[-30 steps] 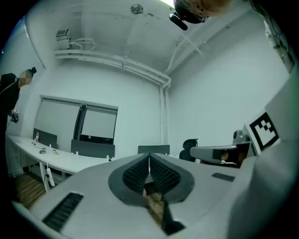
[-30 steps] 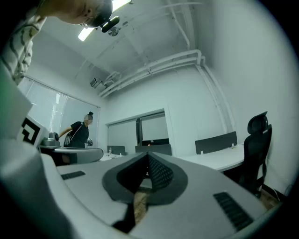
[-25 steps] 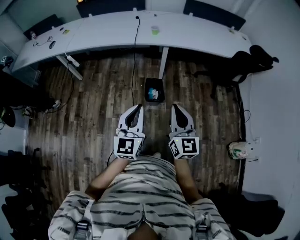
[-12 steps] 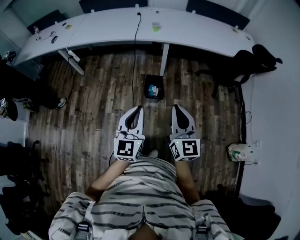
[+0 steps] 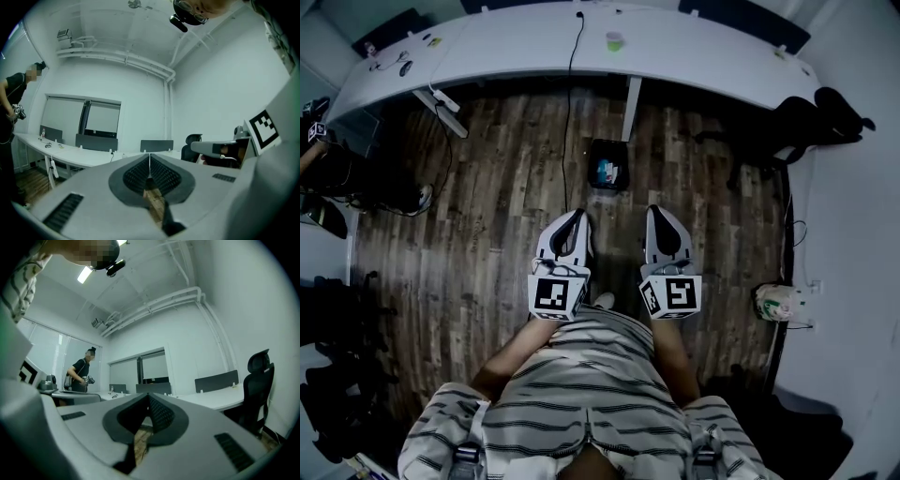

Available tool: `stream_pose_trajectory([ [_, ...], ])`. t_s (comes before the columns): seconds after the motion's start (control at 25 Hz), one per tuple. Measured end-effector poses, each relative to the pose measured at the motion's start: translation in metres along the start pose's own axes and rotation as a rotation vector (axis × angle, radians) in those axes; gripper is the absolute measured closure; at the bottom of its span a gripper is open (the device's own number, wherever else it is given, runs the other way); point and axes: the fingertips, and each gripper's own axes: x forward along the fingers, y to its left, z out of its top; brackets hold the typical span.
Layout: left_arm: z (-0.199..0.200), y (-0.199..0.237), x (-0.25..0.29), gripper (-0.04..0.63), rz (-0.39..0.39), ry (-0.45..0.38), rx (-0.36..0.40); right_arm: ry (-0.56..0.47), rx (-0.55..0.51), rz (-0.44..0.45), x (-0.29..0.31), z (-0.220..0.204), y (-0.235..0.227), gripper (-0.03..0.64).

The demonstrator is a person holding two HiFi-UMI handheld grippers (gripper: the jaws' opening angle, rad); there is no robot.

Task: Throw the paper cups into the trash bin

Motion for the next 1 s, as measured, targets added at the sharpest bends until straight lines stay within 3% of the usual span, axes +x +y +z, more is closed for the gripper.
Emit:
stream_pose_trajectory([
  [0.36,-0.002,0.024,0.072,0.571,-0.035,-0.009,0.017,0.015,-0.01,-0.009,0.07,-0.009,-0.026,0.607],
  [1.0,0.028,0.148,0.263,0.571,-0.093,-0.001,-0.019,0.027,-0.019,-0.094,0.281,0.015,-0.087,0.607],
])
